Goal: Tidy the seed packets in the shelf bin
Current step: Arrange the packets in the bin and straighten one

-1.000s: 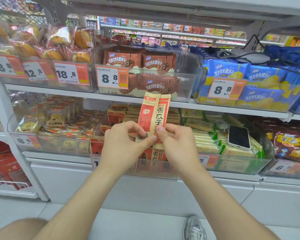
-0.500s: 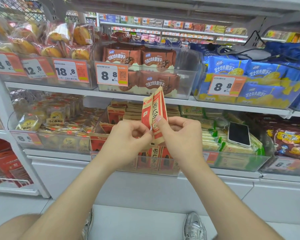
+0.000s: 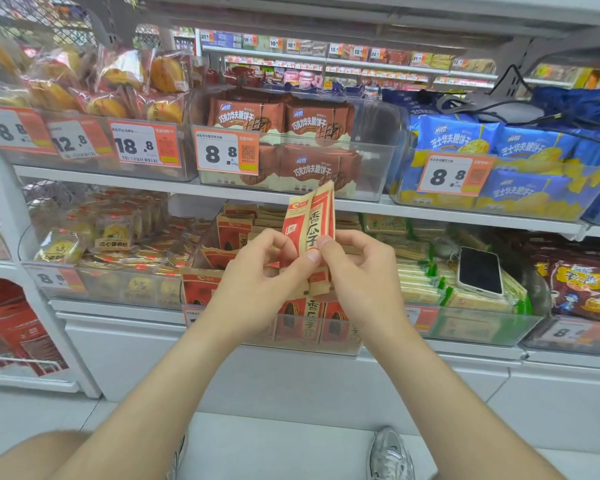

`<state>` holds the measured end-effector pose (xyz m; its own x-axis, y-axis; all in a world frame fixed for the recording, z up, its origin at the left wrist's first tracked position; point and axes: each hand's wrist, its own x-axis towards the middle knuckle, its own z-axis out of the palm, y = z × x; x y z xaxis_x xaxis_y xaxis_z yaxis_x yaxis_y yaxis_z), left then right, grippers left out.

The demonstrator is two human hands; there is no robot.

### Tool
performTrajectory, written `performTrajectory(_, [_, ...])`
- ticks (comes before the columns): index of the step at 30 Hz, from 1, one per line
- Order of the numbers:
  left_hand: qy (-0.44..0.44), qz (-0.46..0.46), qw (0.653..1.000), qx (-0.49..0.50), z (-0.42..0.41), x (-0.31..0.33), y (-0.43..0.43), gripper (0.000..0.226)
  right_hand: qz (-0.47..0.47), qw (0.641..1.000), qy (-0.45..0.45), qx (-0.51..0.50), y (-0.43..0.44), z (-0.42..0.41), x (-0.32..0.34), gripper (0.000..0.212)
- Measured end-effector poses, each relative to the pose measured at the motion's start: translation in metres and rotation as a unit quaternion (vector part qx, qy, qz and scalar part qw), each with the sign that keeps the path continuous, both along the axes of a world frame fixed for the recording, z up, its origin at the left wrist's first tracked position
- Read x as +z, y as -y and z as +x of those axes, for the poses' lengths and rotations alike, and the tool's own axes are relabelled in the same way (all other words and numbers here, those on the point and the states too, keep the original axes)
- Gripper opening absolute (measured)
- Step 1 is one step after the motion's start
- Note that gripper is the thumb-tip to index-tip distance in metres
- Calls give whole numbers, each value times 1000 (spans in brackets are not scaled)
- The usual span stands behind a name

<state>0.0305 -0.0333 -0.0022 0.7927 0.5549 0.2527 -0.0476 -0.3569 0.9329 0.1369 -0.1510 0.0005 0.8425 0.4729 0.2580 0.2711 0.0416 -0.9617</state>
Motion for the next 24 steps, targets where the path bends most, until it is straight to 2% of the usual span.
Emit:
performTrajectory(3, [18,-24,999,12,0,0,1,59,-4,998,53,28,-2,-2,-1,22])
performTrajectory(6, [20,-48,999,5,0,0,4,69,-14,995,88,36,0,-3,-3,19])
performTrajectory(10, [16,-67,997,-17,-3,0,5,51,7,998,18,52,5,2,2,21])
performTrajectory(13, [17,-41,999,-23,-5,1,5,32,53,996,-50,59,7,1,7,22])
performTrajectory(14, [18,-32,999,-36,-6,2,6,33,66,995,-52,50,6,1,8,20])
performTrajectory(18, [13,59,993,-97,-5,-3,10,73,107,993,-43,23,5,5,7,21])
performTrajectory(21, [4,201,978,-49,-3,-13,12,98,100,995,-13,-4,7,5,6,15])
performTrajectory(24, [34,261,965,-9,0,-24,14,106,81,997,-11,-1,9,3,6,7])
